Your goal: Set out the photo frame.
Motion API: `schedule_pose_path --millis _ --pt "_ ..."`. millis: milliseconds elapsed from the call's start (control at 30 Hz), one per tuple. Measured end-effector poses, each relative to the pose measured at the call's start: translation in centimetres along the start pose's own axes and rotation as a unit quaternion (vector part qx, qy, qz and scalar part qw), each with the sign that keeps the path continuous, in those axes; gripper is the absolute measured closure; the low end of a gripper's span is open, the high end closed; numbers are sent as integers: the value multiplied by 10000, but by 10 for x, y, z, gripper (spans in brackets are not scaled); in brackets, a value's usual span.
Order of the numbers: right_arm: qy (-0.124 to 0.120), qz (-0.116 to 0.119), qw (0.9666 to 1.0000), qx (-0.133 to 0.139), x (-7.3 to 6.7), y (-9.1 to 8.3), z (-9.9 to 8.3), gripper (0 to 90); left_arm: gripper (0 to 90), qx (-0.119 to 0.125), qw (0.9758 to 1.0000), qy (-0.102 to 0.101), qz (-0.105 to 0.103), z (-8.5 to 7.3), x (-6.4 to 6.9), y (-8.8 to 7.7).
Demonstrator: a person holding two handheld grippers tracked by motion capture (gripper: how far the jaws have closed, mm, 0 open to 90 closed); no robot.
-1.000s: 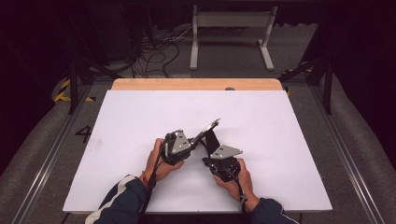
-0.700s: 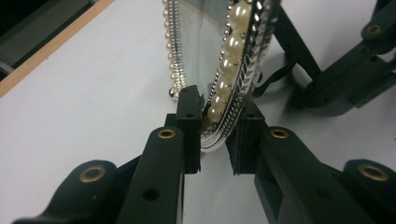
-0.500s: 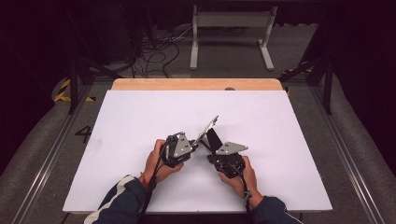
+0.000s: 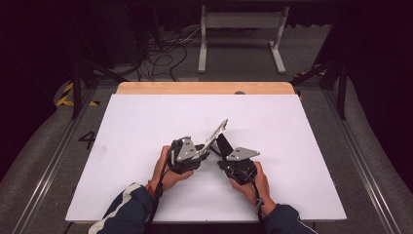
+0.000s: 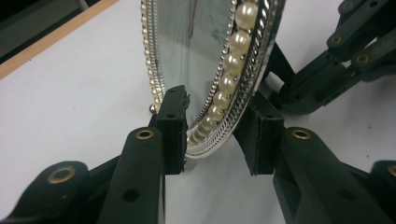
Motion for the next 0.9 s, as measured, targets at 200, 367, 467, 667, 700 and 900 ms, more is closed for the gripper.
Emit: schedule_pose_path --millis 200,367,467,667,700,900 --pt "-36 46 9999 105 -2 -2 2 900 654 92 9999 77 -103 2 1 -4" --pt "-72 78 9999 123 -6 0 3 892 734 122 9996 100 -232 3 0 -8" --pt "-32 46 10000 61 -3 2 1 900 740 107 9995 190 -243 3 -1 -10" --pt "-70 114 9999 22 -1 2 0 900 755 77 9993 280 -251 4 -1 -12" --pt "-55 118 9999 25 0 2 -1 900 756 77 9992 286 -257 4 0 -12" --pt "-74 107 9999 16 3 1 -3 900 765 15 9991 403 -140 6 7 -14"
Point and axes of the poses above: each handheld gripper's, and its own axes: y roughly forward along the jaws, z roughly out of its top, x roughly to its right, the point moved 1 cm from there along y, roughly forward along the jaws, and after that the axes turned 13 degrees about -y, right-handed, at the moved point
